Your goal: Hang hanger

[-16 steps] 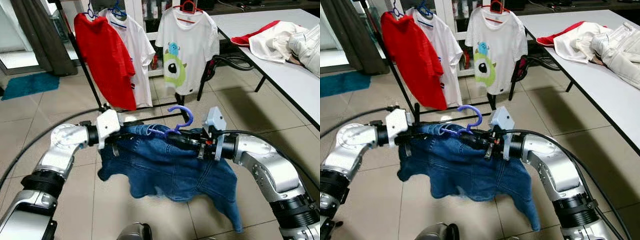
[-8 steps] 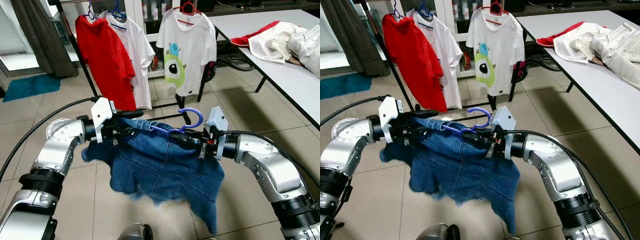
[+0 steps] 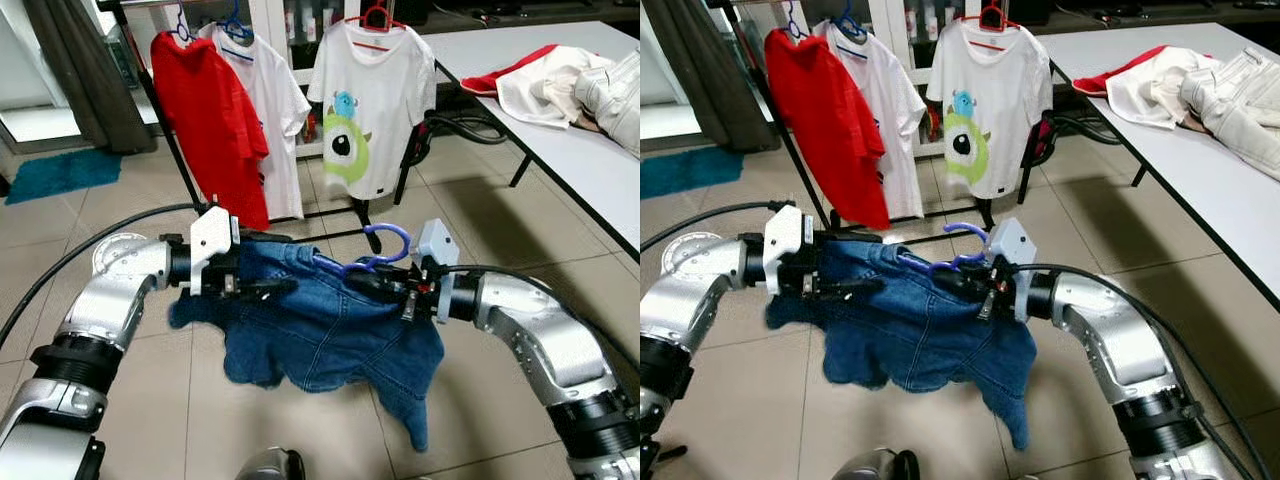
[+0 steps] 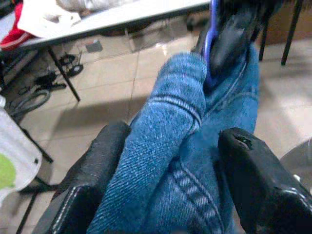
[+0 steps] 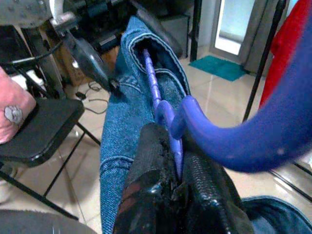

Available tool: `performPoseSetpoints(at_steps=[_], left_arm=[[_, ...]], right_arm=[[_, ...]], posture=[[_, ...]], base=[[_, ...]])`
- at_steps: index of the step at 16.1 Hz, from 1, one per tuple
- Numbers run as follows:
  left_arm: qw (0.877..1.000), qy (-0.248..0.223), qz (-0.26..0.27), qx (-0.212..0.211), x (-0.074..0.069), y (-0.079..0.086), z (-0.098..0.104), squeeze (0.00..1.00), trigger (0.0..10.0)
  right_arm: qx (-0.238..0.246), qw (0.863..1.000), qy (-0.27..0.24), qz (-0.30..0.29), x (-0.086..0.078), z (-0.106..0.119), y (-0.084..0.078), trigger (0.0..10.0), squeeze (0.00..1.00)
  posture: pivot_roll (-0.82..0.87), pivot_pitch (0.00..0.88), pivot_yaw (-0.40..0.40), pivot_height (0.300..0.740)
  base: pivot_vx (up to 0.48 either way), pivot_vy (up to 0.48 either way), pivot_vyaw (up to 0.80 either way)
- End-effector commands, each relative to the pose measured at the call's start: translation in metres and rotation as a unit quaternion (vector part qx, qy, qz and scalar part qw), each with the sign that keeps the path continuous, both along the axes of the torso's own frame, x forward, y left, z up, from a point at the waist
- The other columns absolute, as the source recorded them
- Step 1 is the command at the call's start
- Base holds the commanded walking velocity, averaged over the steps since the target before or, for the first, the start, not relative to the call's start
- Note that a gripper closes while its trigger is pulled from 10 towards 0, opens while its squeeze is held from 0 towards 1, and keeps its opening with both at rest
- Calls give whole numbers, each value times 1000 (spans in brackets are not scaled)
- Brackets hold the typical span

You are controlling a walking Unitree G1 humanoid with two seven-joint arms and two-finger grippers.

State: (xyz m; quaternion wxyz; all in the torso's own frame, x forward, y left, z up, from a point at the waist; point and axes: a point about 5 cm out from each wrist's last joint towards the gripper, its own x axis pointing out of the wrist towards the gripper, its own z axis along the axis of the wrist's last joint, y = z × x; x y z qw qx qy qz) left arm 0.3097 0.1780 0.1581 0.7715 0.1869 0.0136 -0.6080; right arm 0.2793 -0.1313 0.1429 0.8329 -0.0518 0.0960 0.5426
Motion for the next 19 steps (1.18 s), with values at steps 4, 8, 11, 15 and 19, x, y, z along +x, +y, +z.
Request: performPoseSetpoints(at_steps=[4,8,11,15,19], left_arm=[[999,-8,-1,-36,-7,-2,6,1000,10000],[996,-43,72,-29,-6,13,2,1000,10000],[996,-51,65,19,-12,17,-7,1000,10000],[991,-34,93,-92,-4,6,16,1000,10000],[960,-9,255,-113,-2,4,-5,573,10000]], right_arm=[[-38,999,9,16,-3,3,-14,0,0],[-77,997,13,19,-2,1,-22,0,0],[-84,994,9,64,-5,1,-13,0,0],[-101,994,22,26,-3,-18,-15,0,0],[-75,987,39,-136,-5,-42,-23,0,0]], posture=[[-110,42,-12,740],[-90,87,-82,740],[-79,96,-104,740],[-62,97,-67,740],[-58,89,-19,740]], base=[[0,0,0],[0,0,0],[0,0,0],[0,0,0],[0,0,0]])
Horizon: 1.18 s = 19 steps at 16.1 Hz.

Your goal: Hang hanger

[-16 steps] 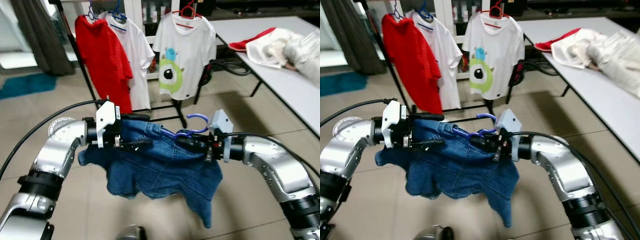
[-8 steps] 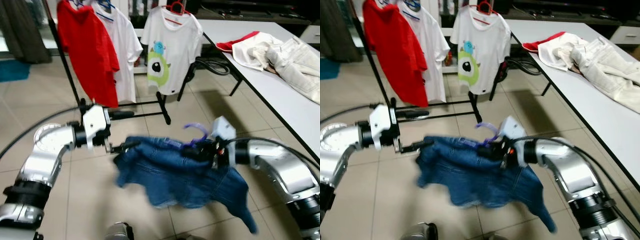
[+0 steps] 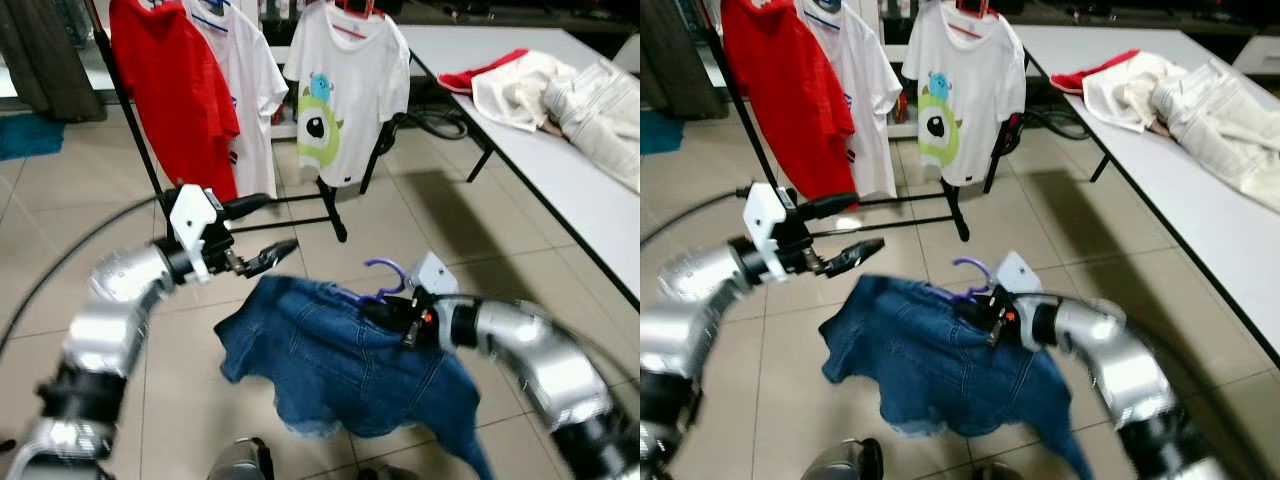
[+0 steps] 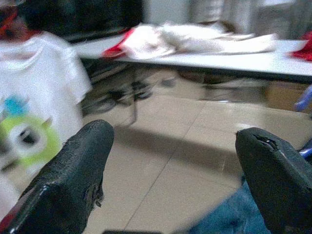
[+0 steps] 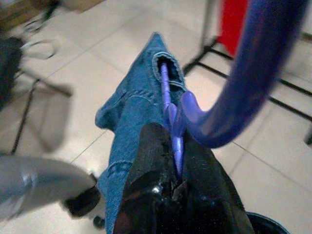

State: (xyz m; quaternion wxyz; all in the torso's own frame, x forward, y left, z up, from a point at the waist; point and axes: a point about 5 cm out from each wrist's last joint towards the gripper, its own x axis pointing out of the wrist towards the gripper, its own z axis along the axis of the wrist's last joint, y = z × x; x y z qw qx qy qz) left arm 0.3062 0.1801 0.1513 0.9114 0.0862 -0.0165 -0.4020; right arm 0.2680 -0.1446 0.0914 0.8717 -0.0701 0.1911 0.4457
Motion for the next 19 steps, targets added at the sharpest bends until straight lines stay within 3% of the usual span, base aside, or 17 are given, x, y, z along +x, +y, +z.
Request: performPoseSetpoints(at_steps=[1,2,4,6,7,8,10,12,15,19], left_arm=[[999,-2,42,1,0,2,-2,357,10000],[994,1,111,-18,-2,4,-8,0,10000],[979,28,180,-88,-19,-2,-14,0,10000],[967,27,246,-66,-30,-3,-21,0,10000],[963,26,263,-47,-33,-3,-25,0,10000],[953,30,301,-27,-38,-2,-32,0,10000],[950,36,309,-33,-41,-1,-32,0,10000],[953,33,299,-16,-44,-7,-30,0,10000],[953,38,299,-25,-44,-14,-26,0,10000],[954,38,296,-27,-40,-20,-23,0,10000]], right_arm=[[1,998,-25,-65,7,9,-11,0,0],[22,989,-22,-146,7,8,-14,10000,0],[46,969,-7,-245,3,5,-19,10000,0],[49,944,-28,-324,1,6,-23,10000,0],[21,935,-28,-352,0,3,-25,10000,0],[12,933,-12,-360,-3,-2,-23,10000,0],[70,933,-20,-353,-3,1,-19,10000,0],[62,927,-18,-369,-1,3,-14,10000,0],[81,923,-29,-375,0,10,-10,10000,0],[109,910,-50,-397,-3,22,-20,10000,0]], posture=[[-57,90,-19,740],[-50,93,-24,740],[-40,107,-31,740],[-33,117,-42,740],[-29,120,-48,740],[-24,124,-54,740],[-27,124,-57,740],[-33,128,-63,740],[-44,133,-58,740],[-72,140,-48,740]], base=[[0,0,0],[0,0,0],[0,0,0],[0,0,0],[0,0,0],[0,0,0],[120,0,0],[287,0,0],[339,0,0],[344,0,0]])
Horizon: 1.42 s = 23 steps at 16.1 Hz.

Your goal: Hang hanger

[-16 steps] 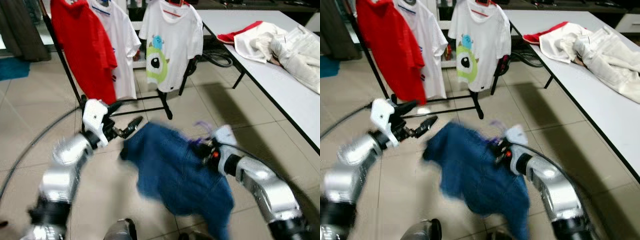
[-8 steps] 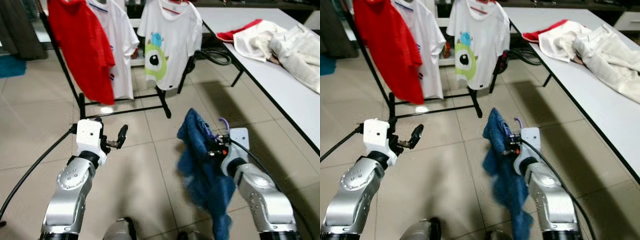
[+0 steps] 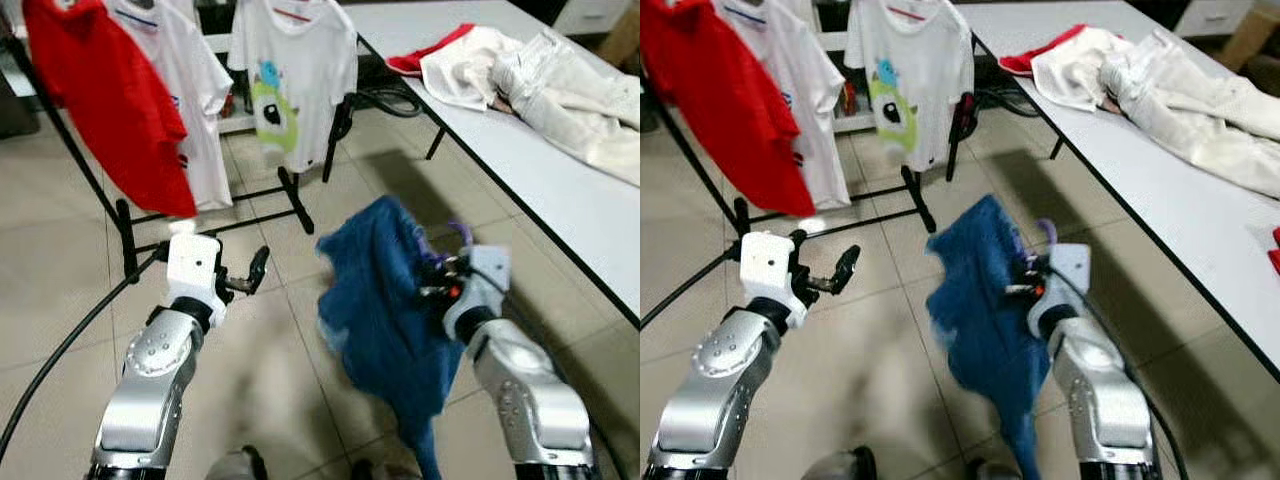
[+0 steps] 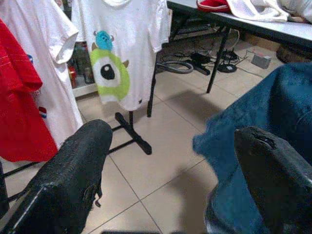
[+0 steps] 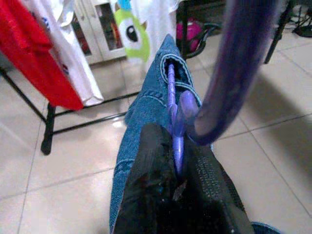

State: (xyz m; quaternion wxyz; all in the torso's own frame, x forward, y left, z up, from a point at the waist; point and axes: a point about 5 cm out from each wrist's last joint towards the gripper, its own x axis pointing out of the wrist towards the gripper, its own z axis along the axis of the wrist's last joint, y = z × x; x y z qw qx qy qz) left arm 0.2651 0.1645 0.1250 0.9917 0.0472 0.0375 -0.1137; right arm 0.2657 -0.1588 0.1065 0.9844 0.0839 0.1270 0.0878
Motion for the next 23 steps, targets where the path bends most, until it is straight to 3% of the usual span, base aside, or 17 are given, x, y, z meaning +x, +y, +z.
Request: performPoseSetpoints(at_steps=[1,8,23], left_arm=[[1000,-6,-7,-1,1,-6,5,0,10000],[1000,-10,-19,5,-4,-12,8,0,10000],[999,-6,-31,12,-7,-17,12,0,10000]], right_arm=[[13,1000,-19,-11,-1,11,-6,10000,0],[18,999,-38,15,-5,17,-1,10000,0],[12,999,-46,12,-10,20,-4,10000,0]], posture=[[-76,144,-51,740],[-86,160,-77,740],[-97,177,-77,740]], base=[[345,0,0],[347,0,0],[369,0,0]])
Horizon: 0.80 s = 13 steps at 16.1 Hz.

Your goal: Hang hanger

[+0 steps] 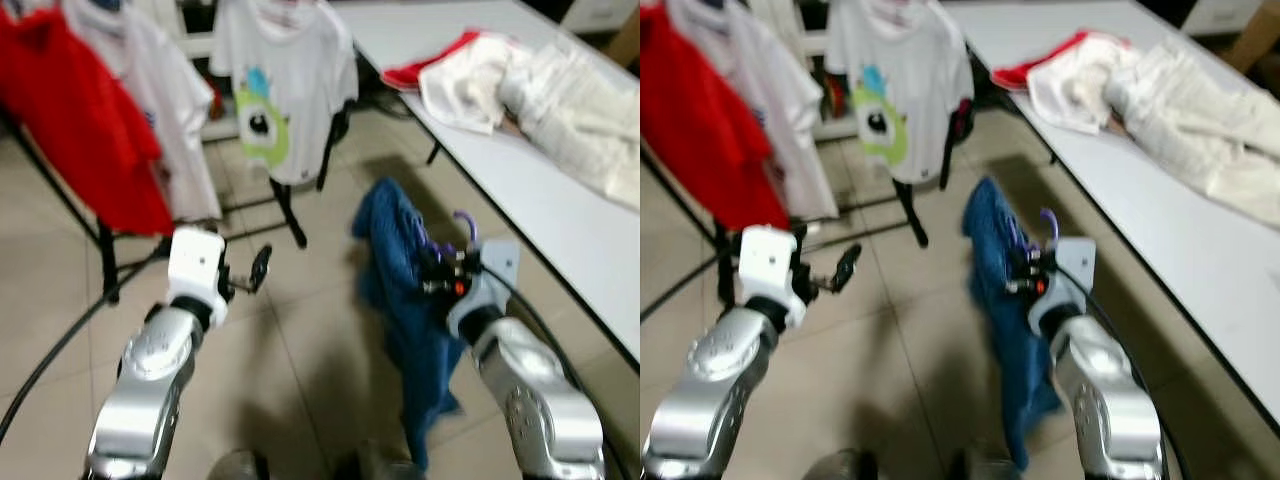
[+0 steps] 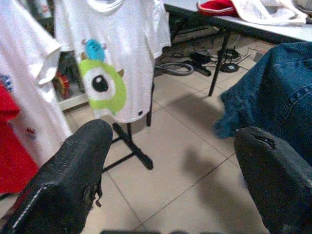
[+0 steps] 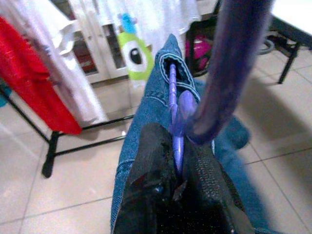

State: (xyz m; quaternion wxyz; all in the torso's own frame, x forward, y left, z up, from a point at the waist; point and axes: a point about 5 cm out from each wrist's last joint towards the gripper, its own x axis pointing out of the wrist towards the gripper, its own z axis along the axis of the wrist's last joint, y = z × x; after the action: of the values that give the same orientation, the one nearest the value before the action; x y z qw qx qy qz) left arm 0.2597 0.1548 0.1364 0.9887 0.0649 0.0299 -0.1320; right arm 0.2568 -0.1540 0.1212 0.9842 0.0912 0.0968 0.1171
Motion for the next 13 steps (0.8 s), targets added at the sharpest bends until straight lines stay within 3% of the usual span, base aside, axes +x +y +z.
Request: performPoseSetpoints(at_steps=[1,13], left_arm=[[1000,2,-12,-4,-1,-8,1,0,10000],[1000,5,-19,-1,2,-7,2,0,10000]], right_arm=[[0,1000,-14,-14,-1,5,-8,10000,0],[-1,1000,-16,-7,0,5,-2,10000,0]], posture=[[-94,179,-76,740],[-91,179,-60,740]], base=[[382,0,0],[387,0,0]])
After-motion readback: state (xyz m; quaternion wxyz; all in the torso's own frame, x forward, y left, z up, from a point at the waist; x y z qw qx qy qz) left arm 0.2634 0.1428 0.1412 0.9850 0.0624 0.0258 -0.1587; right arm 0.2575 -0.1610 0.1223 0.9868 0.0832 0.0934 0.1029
